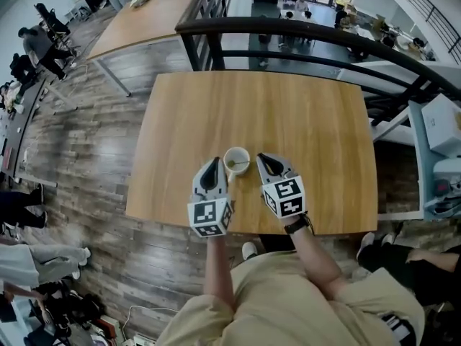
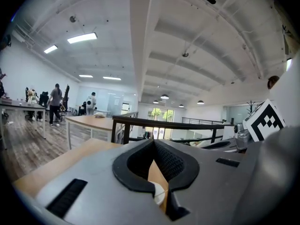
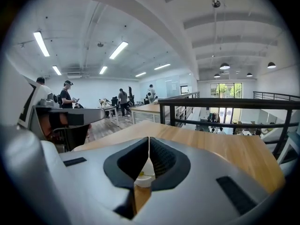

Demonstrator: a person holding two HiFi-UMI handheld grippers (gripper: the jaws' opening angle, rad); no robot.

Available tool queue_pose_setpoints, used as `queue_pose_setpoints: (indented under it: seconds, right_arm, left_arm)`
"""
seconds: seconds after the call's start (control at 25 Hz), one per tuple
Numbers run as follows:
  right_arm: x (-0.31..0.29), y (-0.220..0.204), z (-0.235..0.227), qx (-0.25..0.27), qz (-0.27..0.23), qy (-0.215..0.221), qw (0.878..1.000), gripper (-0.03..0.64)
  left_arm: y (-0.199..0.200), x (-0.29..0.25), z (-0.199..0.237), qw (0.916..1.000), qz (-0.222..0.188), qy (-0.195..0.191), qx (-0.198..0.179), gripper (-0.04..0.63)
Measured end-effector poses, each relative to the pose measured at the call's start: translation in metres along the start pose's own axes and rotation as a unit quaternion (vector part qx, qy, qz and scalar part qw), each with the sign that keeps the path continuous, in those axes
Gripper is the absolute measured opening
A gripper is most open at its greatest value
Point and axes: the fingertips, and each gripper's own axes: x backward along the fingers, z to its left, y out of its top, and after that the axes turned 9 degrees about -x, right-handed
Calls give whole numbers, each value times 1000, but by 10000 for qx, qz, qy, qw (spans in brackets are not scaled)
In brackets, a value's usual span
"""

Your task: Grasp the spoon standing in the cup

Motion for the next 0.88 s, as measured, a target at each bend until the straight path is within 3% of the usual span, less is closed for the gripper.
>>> queue_pose_setpoints:
  seconds: [0.24,0.56,0.68,0.88]
  right_arm:
    - [-23,-29,-24,-64,404,-184,9990,17]
    - [-47,-72,-39,-458,964,-2,9943,24]
    - [-56,-90,-39,-673,1183,85,9907,133]
    - [-72,-113,-40,-896,1367,83,9865,152]
  left_arm:
    - [-25,-28,-4,9995,270,-66,140,12]
    - [-55,-51,-7,9978,592,-108,287,12]
    - [-67,-56,-6,9965,706,-89,431,12]
    - [-82,-60,-4,9945,841,-23,619,12]
